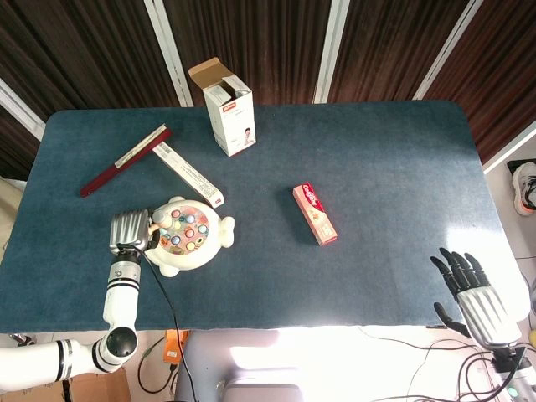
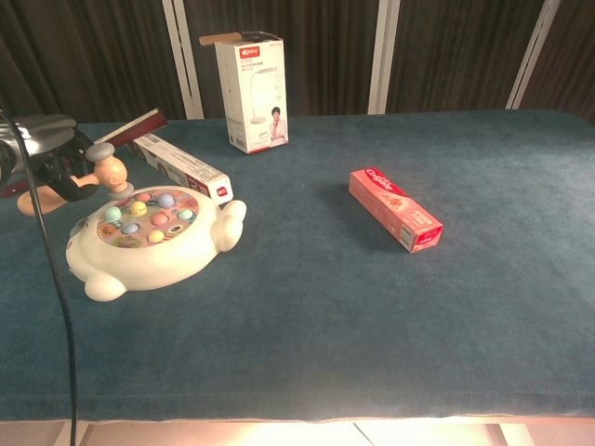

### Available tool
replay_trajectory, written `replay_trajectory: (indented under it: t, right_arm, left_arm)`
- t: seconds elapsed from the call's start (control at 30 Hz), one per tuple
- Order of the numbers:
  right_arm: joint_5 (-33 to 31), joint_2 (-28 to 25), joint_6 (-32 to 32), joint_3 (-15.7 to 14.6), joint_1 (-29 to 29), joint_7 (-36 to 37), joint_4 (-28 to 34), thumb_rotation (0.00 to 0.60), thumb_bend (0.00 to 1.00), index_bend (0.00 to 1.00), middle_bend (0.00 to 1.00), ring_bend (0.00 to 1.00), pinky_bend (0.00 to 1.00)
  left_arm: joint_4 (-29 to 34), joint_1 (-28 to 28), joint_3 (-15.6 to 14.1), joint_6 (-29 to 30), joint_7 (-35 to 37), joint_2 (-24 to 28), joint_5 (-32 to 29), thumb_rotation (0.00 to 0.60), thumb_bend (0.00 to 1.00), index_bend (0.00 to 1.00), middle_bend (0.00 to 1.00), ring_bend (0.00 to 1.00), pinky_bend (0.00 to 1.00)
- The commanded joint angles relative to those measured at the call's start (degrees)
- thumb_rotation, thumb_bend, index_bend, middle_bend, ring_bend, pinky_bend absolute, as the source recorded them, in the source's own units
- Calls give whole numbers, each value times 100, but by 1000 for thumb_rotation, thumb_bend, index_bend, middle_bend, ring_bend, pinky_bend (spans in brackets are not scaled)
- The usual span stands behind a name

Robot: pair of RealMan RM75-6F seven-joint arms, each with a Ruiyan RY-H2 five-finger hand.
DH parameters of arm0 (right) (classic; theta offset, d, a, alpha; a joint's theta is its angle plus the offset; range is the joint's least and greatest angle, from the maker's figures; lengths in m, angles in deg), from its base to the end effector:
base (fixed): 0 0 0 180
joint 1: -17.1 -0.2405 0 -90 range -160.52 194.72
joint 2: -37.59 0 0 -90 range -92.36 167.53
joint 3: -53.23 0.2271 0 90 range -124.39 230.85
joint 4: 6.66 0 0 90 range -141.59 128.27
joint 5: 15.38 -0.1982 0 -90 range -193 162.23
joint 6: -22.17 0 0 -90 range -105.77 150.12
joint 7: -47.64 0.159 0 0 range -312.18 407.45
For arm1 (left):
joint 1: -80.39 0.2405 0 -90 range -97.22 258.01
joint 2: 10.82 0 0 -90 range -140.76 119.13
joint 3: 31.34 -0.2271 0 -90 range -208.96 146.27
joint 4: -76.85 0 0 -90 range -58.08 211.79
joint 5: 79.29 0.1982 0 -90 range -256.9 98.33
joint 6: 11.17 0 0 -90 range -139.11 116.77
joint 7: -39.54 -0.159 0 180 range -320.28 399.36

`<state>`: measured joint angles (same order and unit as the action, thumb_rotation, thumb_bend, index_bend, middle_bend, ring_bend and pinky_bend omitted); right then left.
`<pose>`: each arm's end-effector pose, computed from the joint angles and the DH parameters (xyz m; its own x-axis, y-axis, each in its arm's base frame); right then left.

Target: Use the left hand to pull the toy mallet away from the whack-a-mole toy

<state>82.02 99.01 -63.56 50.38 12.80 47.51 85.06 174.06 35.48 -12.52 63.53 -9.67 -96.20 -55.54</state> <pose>-0.2679 -0.1672 0.1459 0.4667 -0.0883 0.8800 -0.8746 -0.1936 0.4445 -0.1505 0.3491 0.0460 0.4589 0.2683 0.8470 0.8485 0.1503 -0.5073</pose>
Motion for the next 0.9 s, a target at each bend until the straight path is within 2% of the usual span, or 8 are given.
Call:
replay_trajectory:
  t: [0.03,0.9]
  right_arm:
    - [31,-9,-23,-3,0,3,13,600,323,0,0,0,0]
    - [48,-49,-29,-7,-4,42,-4,600,323,0,0,0,0]
  left_arm:
    - [-44,-7,-24,-18,52,-27,10,600,643,680,611,464,639]
    - [-355,-92,-73,-178,227,-45,-199,600,643,680,611,464,639]
